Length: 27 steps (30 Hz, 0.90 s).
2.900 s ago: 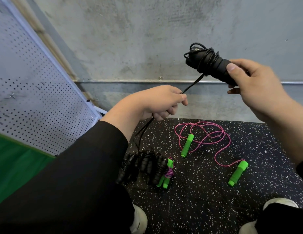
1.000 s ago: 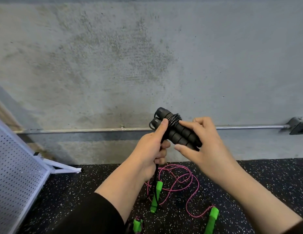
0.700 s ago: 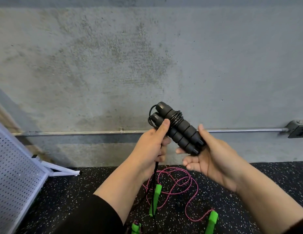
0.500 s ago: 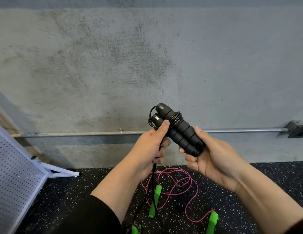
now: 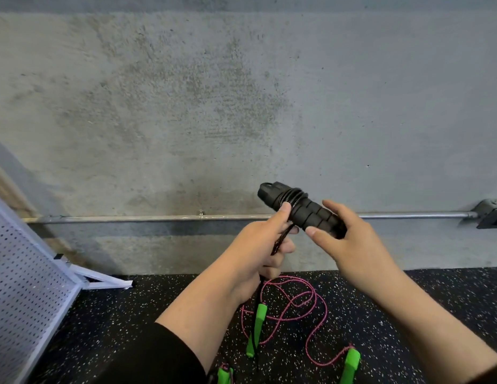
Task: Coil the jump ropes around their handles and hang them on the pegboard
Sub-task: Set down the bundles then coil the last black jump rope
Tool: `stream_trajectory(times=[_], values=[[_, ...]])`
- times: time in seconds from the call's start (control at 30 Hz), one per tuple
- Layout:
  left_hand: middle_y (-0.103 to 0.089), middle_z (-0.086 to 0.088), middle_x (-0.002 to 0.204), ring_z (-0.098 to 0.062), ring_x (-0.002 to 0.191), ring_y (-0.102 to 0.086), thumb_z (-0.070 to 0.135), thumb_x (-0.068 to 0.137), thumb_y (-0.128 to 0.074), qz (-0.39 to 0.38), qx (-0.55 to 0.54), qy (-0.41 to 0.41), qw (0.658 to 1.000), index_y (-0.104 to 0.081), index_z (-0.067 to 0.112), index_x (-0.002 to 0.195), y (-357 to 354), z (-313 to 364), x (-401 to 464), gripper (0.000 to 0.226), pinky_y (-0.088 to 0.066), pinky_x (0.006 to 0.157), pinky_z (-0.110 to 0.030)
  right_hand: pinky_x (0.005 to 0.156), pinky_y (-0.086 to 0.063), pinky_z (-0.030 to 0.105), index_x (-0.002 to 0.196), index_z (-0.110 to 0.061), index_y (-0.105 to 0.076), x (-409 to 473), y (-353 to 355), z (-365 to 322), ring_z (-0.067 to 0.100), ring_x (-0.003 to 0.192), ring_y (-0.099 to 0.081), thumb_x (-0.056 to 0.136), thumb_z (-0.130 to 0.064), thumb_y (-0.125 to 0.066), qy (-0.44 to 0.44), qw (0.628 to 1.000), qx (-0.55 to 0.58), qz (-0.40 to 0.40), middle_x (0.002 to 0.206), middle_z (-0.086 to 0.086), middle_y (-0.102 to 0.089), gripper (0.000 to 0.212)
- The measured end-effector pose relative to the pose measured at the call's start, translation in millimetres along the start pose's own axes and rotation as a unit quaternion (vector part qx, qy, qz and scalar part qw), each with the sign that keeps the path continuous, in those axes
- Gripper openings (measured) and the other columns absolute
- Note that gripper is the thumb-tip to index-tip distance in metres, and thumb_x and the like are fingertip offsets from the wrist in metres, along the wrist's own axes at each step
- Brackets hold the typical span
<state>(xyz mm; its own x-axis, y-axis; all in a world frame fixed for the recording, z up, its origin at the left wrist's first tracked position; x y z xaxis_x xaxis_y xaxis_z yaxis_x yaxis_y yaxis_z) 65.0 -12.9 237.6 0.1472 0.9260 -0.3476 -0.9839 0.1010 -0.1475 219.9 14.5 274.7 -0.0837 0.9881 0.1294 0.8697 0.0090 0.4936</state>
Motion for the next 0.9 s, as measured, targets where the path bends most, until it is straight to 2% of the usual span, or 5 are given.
stream_trajectory(times=[0.3, 0.4, 0.5, 0.63, 0.9], values=[[-0.037, 0.007, 0.059, -0.007, 0.044, -0.018, 0.073, 0.083, -0.061, 0.061, -0.15, 0.041, 0.986, -0.054, 0.025, 0.081, 16, -13, 5, 0.049, -0.013, 0.037, -0.02, 0.085, -0.045, 0.03, 0.12, -0.035, -0.049, -11, -21, -23, 0.008, 0.105, -0.052, 0.08, -0.031, -0.083, 0.116, 0.983, -0.142, -0.001, 0.113, -0.013, -0.051, 0.053], [-0.036, 0.006, 0.06, -0.007, 0.046, -0.018, 0.068, 0.089, -0.059, 0.054, -0.119, 0.016, 0.991, -0.048, 0.025, 0.077, 18, -7, 5, 0.046, -0.014, 0.04, -0.021, 0.084, -0.053, 0.032, 0.108, -0.037, -0.056, -6, -19, -11, 0.009, 0.092, -0.063, 0.084, -0.044, -0.076, 0.007, 0.996, 0.084, -0.031, 0.108, -0.006, -0.064, 0.032], [-0.037, 0.006, 0.061, -0.008, 0.047, -0.018, 0.065, 0.091, -0.058, 0.027, -0.099, -0.011, 0.995, -0.042, 0.025, 0.077, 11, -2, 4, 0.045, -0.015, 0.041, -0.021, 0.072, -0.063, 0.041, 0.116, -0.012, -0.062, -10, -35, 8, 0.027, 0.077, -0.069, 0.101, -0.048, -0.05, -0.172, 0.905, 0.381, -0.076, 0.101, 0.019, -0.073, 0.041], [-0.038, 0.006, 0.061, -0.008, 0.047, -0.019, 0.066, 0.09, -0.058, 0.027, -0.082, -0.026, 0.996, -0.044, 0.025, 0.076, 10, 4, 3, 0.045, -0.016, 0.042, -0.022, 0.053, -0.057, 0.032, 0.118, -0.001, -0.066, -22, -50, 10, 0.03, 0.059, -0.059, 0.104, -0.048, -0.042, -0.255, 0.851, 0.425, -0.173, 0.09, 0.032, -0.067, 0.055], [-0.045, 0.007, 0.061, -0.008, 0.045, -0.021, 0.076, 0.089, -0.048, 0.023, -0.012, 0.015, 1.0, -0.072, 0.011, 0.114, 11, -1, 1, 0.073, -0.017, 0.046, -0.024, 0.057, -0.05, 0.033, 0.112, -0.014, -0.065, 2, -9, 8, 0.014, 0.057, -0.053, 0.106, -0.037, -0.045, -0.09, 0.975, 0.204, -0.003, 0.085, 0.01, -0.06, 0.031]])
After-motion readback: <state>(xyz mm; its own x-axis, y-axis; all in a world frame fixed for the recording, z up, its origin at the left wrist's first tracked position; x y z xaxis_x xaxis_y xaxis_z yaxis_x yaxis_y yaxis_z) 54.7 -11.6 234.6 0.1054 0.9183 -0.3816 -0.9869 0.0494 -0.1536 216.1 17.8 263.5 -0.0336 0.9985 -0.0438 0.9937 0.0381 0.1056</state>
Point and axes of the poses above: each hand's wrist, its own x-axis towards the middle knuckle, its own y-axis out of the back of the hand, z = x × y, the point moved 9 cm from there along x, towards the middle knuckle
